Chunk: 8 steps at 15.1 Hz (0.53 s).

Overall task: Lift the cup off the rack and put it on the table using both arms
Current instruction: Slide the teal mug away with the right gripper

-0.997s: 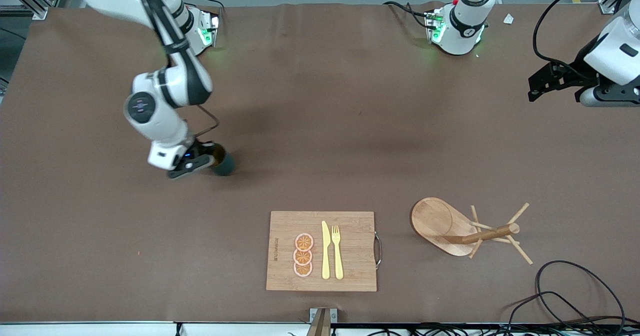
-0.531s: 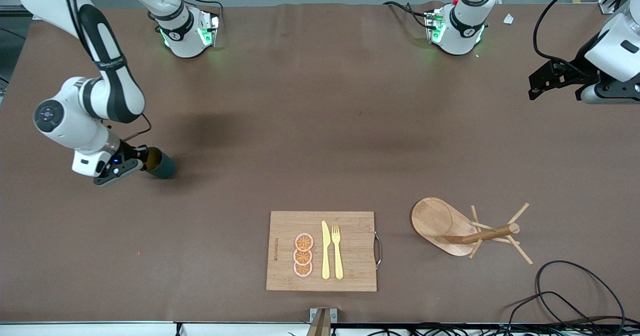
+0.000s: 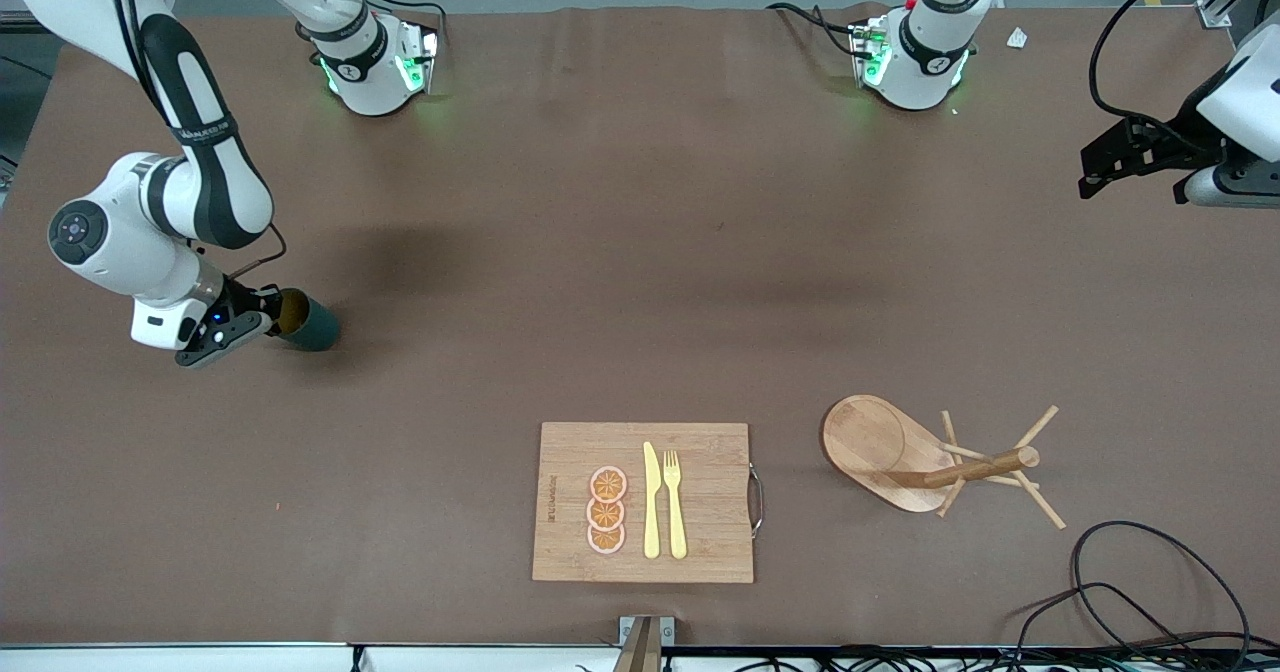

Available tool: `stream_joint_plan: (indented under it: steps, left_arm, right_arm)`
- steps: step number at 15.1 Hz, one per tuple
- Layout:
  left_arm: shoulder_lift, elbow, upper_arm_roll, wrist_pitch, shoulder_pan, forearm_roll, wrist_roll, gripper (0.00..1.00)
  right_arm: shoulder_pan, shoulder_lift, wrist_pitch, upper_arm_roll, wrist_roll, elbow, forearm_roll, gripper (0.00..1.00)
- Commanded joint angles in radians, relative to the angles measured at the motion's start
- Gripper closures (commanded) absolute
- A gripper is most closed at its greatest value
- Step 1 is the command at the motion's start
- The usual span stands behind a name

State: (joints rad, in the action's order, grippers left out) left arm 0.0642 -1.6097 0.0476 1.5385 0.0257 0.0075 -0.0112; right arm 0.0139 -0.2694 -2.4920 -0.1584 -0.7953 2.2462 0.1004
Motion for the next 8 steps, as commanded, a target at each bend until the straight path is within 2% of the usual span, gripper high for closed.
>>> stream_joint_plan:
  steps: [1, 2, 3, 4, 6, 8]
  left_arm:
    - [0.020, -0.018, 0.003, 0.014, -0.004, -0.017, -0.006, 0.00]
    - [0.020, -0.018, 0.003, 0.014, -0.003, -0.014, -0.004, 0.00]
    - [0.020, -0.018, 0.005, 0.014, -0.003, -0.011, -0.004, 0.00]
    - [0.022, -0.018, 0.005, 0.014, -0.003, -0.009, -0.004, 0.00]
    - [0.022, -0.019, 0.005, 0.012, -0.004, -0.008, -0.004, 0.00]
    - [0.023, -0.018, 0.005, 0.012, -0.004, -0.009, -0.003, 0.00]
  right_arm:
    - [-0.025, 0.012, -0.002, 0.019, -0.025, 0.015, -0.008, 0.92]
    - [-0.025, 0.012, -0.001, 0.019, -0.025, 0.015, -0.008, 0.71]
    - [-0.026, 0.012, -0.001, 0.019, -0.025, 0.015, -0.007, 0.25]
    - [-0.026, 0.015, 0.001, 0.019, -0.022, 0.013, -0.007, 0.01]
    - [-0.031, 0.019, 0.033, 0.019, -0.018, 0.003, -0.004, 0.00]
    - [-0.032, 0.035, 0.146, 0.017, -0.009, -0.057, 0.002, 0.00]
